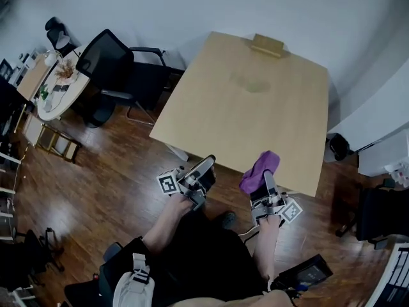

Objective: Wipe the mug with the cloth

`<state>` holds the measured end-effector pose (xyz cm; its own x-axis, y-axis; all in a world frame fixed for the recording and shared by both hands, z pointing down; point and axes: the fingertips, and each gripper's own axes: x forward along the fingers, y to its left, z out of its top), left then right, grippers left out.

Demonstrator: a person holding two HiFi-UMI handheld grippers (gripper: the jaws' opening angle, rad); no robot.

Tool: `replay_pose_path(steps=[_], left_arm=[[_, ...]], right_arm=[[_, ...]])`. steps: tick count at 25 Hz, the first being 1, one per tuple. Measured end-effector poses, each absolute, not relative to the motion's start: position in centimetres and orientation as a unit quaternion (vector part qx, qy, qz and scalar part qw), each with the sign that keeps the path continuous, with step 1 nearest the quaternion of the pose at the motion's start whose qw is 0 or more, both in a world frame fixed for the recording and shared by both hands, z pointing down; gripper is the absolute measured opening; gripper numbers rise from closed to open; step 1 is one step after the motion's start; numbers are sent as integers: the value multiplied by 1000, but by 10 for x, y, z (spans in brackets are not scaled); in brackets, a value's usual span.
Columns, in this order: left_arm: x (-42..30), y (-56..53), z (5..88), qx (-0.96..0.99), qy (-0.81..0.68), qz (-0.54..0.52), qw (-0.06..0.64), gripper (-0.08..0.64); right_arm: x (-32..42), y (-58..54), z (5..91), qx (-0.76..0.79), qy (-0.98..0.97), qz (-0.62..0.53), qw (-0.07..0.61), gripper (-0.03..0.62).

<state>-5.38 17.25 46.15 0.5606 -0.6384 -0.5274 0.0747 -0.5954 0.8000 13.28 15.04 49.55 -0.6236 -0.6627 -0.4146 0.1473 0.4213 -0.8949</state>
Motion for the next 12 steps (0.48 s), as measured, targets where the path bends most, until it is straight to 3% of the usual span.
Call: replay_pose_path(steps=[12], left_arm=[[-66, 158, 439, 821, -173, -392, 378, 37]], right_arm=[[118, 151, 477, -187, 763, -476, 396, 61]])
